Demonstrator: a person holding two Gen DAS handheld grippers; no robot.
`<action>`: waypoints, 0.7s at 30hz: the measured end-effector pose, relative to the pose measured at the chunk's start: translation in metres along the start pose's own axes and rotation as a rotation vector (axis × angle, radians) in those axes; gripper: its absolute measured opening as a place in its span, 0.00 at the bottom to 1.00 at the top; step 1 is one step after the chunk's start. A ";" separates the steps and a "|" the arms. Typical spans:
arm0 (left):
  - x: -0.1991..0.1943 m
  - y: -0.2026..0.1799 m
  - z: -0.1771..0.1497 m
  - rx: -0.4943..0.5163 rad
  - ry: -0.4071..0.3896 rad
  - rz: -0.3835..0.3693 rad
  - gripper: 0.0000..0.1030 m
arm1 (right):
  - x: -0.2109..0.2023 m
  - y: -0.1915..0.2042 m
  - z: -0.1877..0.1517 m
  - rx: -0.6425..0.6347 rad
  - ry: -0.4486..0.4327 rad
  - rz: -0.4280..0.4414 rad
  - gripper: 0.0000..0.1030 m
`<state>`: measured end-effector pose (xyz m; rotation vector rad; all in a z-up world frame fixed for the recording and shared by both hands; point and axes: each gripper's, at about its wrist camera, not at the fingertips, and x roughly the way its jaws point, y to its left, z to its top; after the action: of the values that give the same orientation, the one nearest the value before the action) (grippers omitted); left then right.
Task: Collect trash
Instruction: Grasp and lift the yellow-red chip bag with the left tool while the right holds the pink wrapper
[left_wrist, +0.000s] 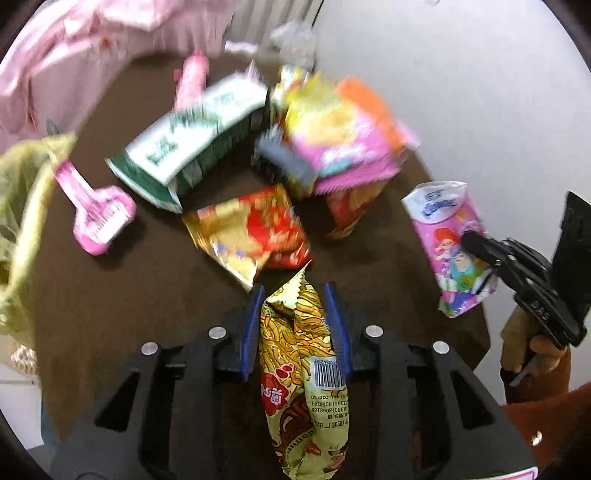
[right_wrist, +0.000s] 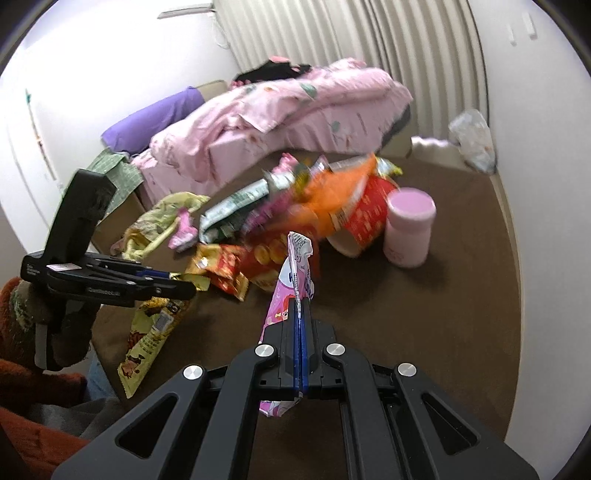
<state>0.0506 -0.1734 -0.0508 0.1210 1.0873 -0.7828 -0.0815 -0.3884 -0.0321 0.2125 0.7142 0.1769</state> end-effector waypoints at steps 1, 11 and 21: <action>-0.014 -0.001 -0.001 0.011 -0.047 0.001 0.31 | -0.003 0.003 0.003 -0.011 -0.012 0.002 0.03; -0.129 0.011 -0.004 0.027 -0.513 0.181 0.31 | -0.003 0.057 0.046 -0.152 -0.099 0.065 0.03; -0.102 0.078 -0.024 -0.237 -0.407 0.147 0.31 | 0.014 0.090 0.045 -0.236 -0.070 0.100 0.03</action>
<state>0.0584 -0.0535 0.0002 -0.1527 0.7654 -0.5121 -0.0492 -0.3043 0.0145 0.0285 0.6072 0.3458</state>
